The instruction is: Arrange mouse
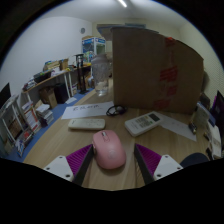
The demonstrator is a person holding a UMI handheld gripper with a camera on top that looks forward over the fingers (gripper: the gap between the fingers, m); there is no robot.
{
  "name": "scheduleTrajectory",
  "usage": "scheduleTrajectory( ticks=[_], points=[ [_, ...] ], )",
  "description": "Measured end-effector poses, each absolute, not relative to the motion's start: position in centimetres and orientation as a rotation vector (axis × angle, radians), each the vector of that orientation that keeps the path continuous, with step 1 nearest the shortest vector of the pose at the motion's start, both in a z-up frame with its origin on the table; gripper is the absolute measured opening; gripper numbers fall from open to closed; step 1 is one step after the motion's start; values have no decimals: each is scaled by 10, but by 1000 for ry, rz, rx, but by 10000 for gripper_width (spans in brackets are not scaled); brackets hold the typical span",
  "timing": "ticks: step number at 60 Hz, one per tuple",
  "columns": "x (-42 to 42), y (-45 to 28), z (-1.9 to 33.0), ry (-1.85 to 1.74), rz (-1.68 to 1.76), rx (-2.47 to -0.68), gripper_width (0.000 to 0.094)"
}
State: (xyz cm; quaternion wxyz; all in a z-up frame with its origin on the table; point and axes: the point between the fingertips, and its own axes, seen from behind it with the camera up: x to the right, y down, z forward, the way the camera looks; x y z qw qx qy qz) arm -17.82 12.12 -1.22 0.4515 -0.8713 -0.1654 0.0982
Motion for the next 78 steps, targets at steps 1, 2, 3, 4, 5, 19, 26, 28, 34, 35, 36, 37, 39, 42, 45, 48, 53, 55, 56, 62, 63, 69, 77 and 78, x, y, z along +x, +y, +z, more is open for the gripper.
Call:
scheduleTrajectory(
  ticks=[1,2,3,4,5,19,26,28,34,35,36,37,39,42,45,48,53,55,56,62,63,69,77,78],
  points=[
    [-179,123,-12,-409,245,-2148,855],
    [-180,124,-11,-411,249,-2148,852],
    [-181,125,-11,-412,252,-2149,847],
    [-183,127,-11,-411,254,-2150,850],
    [-183,128,-11,-412,256,-2149,850],
    [-180,137,-14,-336,188,-2192,542],
    [-176,135,-14,-299,146,-2175,493],
    [-176,135,-14,-292,136,-2175,467],
    [-175,133,-12,-262,121,-2172,378],
    [-175,133,-12,-260,116,-2171,376],
    [-175,131,-11,-261,116,-2168,375],
    [-177,129,-10,-262,120,-2163,359],
    [-180,125,-4,-268,142,-2145,354],
    [-184,116,16,-275,177,-2100,351],
    [-180,109,55,-259,195,-2022,352],
    [-168,101,106,-233,198,-1926,351],
    [-135,75,187,-237,175,-1785,349],
    [-114,64,214,-221,158,-1743,348],
    [-103,60,225,-206,142,-1728,347],
    [-18,43,248,-124,6,-1704,346],
    [-4,42,244,-114,-12,-1714,344],
    [56,43,181,-67,-63,-1842,345],
    [102,49,68,-31,-75,-2065,348],
    [101,49,55,-32,-74,-2087,348]
  ],
)
